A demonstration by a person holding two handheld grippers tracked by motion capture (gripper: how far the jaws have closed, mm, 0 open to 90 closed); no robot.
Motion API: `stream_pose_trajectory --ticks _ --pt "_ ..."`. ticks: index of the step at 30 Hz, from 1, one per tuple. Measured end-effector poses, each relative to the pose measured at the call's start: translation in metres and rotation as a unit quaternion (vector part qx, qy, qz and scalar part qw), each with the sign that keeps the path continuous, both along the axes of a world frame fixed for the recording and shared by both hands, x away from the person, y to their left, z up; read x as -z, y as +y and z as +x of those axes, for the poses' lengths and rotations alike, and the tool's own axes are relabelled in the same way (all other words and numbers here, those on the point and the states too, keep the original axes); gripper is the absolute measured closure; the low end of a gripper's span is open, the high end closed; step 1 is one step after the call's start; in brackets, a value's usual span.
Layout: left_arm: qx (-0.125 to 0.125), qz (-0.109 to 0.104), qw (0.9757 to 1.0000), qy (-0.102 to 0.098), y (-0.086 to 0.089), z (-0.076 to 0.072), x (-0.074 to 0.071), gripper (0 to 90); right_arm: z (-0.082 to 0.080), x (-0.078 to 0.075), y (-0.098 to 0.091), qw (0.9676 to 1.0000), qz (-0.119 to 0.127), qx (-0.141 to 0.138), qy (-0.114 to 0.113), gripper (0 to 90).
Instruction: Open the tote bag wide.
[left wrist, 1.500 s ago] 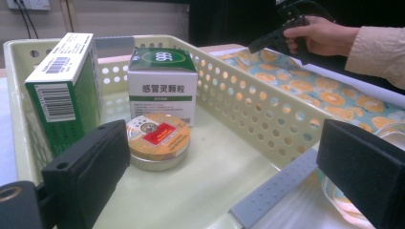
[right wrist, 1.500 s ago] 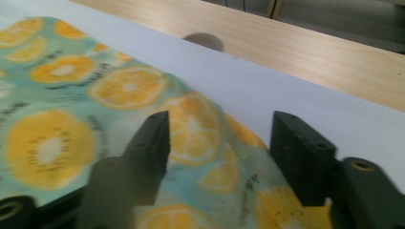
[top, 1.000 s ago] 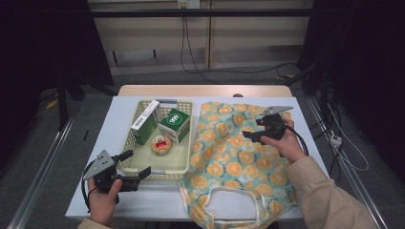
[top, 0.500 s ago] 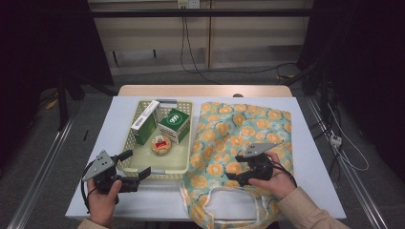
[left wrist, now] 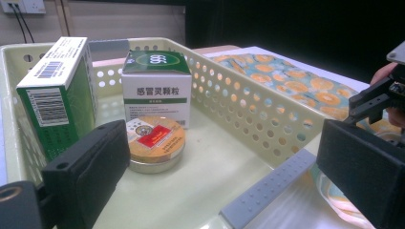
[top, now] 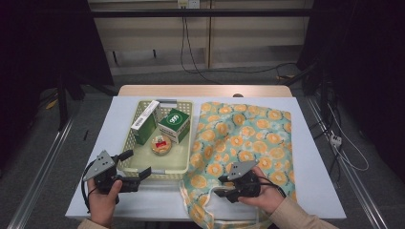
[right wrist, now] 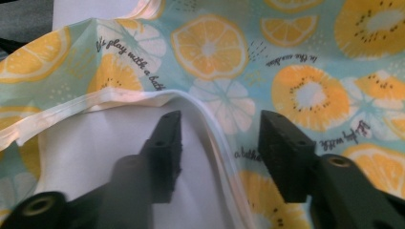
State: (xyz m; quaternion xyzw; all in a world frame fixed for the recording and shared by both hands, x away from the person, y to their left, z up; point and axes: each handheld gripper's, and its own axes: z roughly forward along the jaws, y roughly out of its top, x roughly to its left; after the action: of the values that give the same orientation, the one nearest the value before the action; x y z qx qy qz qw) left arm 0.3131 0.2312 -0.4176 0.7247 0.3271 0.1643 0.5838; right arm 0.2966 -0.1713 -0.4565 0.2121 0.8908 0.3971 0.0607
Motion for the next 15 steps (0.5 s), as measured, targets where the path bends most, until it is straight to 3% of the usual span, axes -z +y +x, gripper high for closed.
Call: stream_pose_trajectory --ticks 6,8,15 --pt "0.0 0.001 1.0 0.0 0.0 0.0 0.0 3.8 0.007 -0.002 -0.002 1.0 -0.007 -0.002 0.0 89.0" --pt "0.0 0.0 1.0 0.0 0.0 0.0 0.0 3.8 0.011 -0.002 -0.002 0.9999 -0.001 0.009 0.013 90.0" --pt "-0.002 -0.002 1.0 0.003 0.001 0.0 0.001 3.8 0.034 -0.001 -0.01 0.9987 -0.004 0.05 0.009 90.0"
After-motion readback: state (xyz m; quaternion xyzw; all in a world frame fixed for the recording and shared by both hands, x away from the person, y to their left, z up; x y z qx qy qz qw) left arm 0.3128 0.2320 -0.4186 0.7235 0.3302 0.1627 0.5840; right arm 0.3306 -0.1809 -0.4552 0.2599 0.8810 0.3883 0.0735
